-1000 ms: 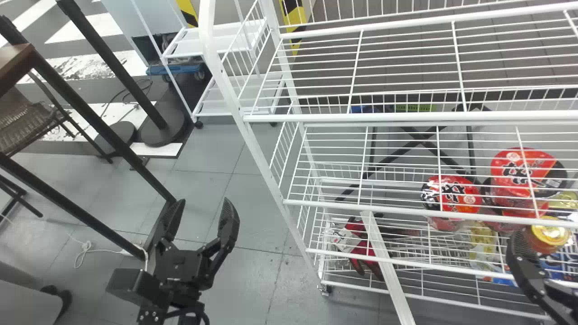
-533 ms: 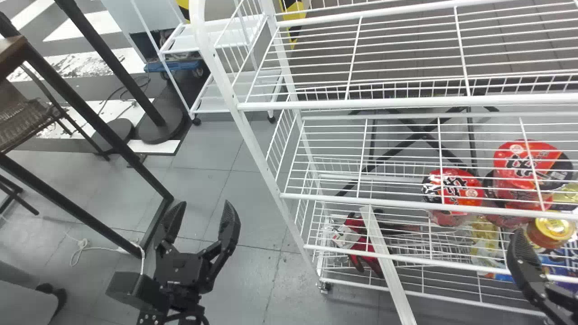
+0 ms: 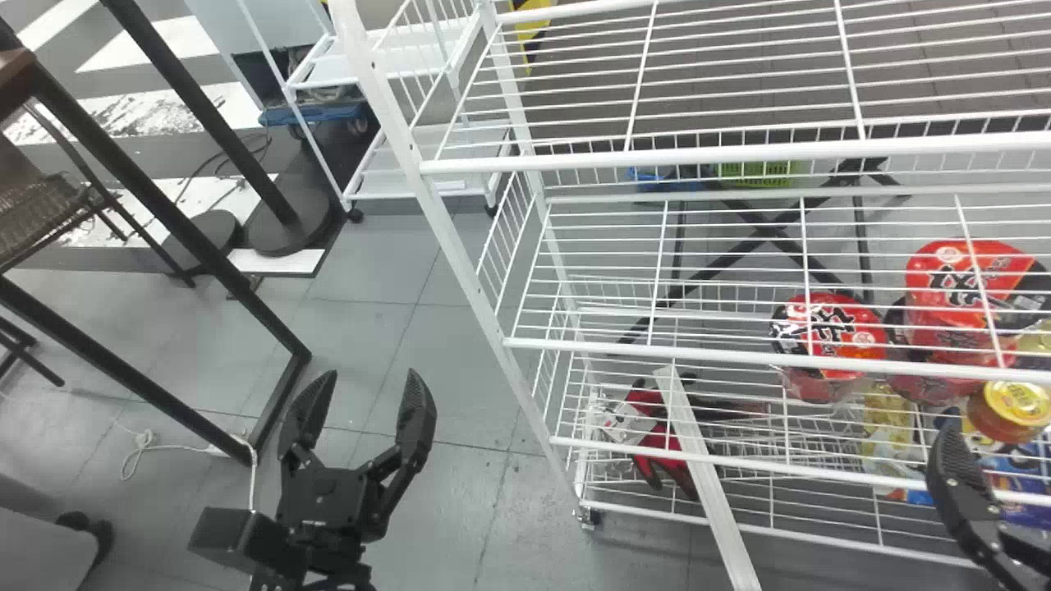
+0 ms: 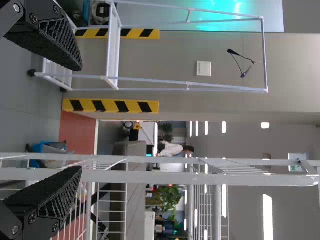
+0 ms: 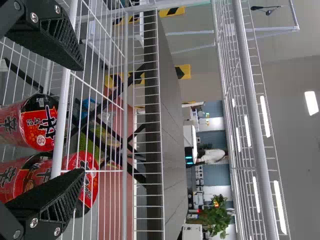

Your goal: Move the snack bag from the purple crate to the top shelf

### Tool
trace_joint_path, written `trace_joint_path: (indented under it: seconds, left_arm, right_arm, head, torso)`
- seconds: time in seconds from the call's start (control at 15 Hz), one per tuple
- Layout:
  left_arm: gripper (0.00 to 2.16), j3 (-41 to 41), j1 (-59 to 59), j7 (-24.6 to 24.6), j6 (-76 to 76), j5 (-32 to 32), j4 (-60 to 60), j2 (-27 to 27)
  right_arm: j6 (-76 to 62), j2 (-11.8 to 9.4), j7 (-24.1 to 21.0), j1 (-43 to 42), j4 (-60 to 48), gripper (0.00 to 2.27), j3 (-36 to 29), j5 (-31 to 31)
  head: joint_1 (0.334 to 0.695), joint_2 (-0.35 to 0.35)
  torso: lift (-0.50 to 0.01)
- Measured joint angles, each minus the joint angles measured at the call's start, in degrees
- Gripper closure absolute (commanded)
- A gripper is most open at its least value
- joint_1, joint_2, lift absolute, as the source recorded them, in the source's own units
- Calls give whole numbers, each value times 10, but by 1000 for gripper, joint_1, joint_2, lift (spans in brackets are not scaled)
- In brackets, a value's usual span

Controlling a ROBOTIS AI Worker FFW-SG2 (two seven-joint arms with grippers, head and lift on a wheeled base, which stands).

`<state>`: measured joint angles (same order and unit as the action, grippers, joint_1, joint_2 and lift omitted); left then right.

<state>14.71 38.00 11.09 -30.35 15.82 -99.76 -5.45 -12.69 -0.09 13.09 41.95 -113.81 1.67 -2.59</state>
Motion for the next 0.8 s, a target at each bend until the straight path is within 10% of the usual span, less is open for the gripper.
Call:
trace_joint_path:
  seconds: [0.8]
  left_arm:
    - [117,-3,8,-1,-12,0,2,0]
  right_arm:
    - [-18,0,4,-1,4,83,-1,-6]
  head:
    - [695,327]
  torso:
    - [-341]
